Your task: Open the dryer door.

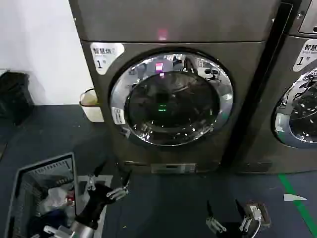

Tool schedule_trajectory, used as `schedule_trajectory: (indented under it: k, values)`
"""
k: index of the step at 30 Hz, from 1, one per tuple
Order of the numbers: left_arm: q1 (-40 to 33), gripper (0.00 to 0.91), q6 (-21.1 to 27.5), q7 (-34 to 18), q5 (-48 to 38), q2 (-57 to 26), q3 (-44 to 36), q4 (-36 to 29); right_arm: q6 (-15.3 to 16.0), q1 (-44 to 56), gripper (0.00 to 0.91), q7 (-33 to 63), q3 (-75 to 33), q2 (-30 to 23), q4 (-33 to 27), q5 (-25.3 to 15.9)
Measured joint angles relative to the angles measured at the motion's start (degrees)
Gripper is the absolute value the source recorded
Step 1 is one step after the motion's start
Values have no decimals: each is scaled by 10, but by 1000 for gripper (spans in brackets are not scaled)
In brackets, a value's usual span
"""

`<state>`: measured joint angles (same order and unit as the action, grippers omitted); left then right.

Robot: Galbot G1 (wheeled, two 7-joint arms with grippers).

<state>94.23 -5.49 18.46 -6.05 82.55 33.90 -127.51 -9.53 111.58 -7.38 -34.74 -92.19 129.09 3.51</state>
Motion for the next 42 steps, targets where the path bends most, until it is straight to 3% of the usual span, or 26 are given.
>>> schedule_trajectory:
  k: [4,10,18,25,29,32,42]
  values:
    - [1,907,-1,3,-3,-1,-4,0,49,-29,907,-50,-32,18,16,52]
    - [-7,907,1,5,-10,-7,-2,-1,126,-97,907,-103,-83,100,33,148]
    - [-18,907,3,6,-14,-18,-3,0,185,-203,907,-131,-67,232,10,245]
    - [-24,907,0,5,-13,-29,-4,5,189,-311,907,-174,-14,336,-52,257]
    - [-22,907,-4,6,-7,-20,-7,5,221,-379,907,-171,39,366,-84,277]
    - [-19,907,-6,8,-3,-17,-9,3,242,-437,907,-171,86,373,-104,289]
    - [-13,907,-8,11,-2,-13,0,3,241,-632,907,-204,235,339,-189,274]
